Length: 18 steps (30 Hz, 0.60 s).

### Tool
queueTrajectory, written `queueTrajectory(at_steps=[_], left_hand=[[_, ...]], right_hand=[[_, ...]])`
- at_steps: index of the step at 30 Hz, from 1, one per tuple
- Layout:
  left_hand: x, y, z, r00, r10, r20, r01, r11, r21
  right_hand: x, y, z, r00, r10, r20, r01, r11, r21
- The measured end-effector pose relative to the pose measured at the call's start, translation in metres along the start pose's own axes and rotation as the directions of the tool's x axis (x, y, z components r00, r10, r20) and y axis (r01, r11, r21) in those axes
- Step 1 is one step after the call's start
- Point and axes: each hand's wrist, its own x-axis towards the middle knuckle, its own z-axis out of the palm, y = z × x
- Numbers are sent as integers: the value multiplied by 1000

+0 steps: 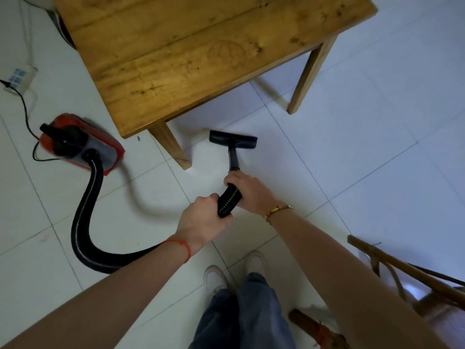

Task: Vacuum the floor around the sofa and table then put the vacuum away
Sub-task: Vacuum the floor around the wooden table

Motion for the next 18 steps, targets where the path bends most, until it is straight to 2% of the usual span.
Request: queueTrajectory(at_steps=[10,18], left_hand=[[48,62,-5,999,53,6,-53,998,40],[109,121,-17,998,42,-38,-42,999,4]], right_hand=[[4,57,-42,990,109,-92,-104,993,61],[39,119,-102,995,60,-83,-58,998,29]])
